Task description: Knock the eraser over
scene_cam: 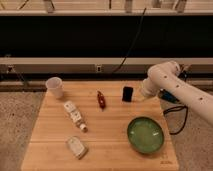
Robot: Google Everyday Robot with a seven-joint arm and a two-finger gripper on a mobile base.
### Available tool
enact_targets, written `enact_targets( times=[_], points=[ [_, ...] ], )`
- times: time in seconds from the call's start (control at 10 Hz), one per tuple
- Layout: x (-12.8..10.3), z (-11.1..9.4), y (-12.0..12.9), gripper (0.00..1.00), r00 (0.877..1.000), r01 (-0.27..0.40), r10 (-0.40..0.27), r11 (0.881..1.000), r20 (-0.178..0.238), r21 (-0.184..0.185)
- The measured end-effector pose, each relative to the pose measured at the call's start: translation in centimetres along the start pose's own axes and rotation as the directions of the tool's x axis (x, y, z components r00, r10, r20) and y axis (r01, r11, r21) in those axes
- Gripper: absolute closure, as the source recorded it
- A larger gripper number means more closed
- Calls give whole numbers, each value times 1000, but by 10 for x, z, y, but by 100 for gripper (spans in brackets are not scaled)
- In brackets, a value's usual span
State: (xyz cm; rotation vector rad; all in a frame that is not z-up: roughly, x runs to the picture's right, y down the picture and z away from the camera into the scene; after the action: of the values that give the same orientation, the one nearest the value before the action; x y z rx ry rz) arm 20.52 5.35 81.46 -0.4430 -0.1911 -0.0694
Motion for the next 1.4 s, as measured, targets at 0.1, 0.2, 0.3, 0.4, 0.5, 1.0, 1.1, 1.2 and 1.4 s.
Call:
enact_targets(
  times=[0.1, 0.2, 0.3, 0.4, 0.5, 1.0, 1.1, 1.2, 1.4],
  points=[
    [-3, 3, -5, 100, 1000, 2, -2, 1000, 5, 5],
    [-6, 4, -9, 100, 1000, 4, -4, 1000, 7, 10],
    [-12, 8, -15, 100, 1000, 9, -10, 1000, 15, 15],
    [-16, 10, -20, 100, 1000, 12, -12, 1000, 21, 18],
    [-22, 12, -25, 100, 999, 16, -17, 1000, 30, 22],
    [-50, 36, -56, 100, 996, 61, -63, 998, 69, 36],
    [-55, 43, -60, 100, 995, 71, -74, 997, 74, 35],
    [-56, 46, -62, 100, 994, 79, -82, 996, 75, 37],
    [-54, 45, -62, 100, 994, 78, -81, 996, 75, 38]
  ],
)
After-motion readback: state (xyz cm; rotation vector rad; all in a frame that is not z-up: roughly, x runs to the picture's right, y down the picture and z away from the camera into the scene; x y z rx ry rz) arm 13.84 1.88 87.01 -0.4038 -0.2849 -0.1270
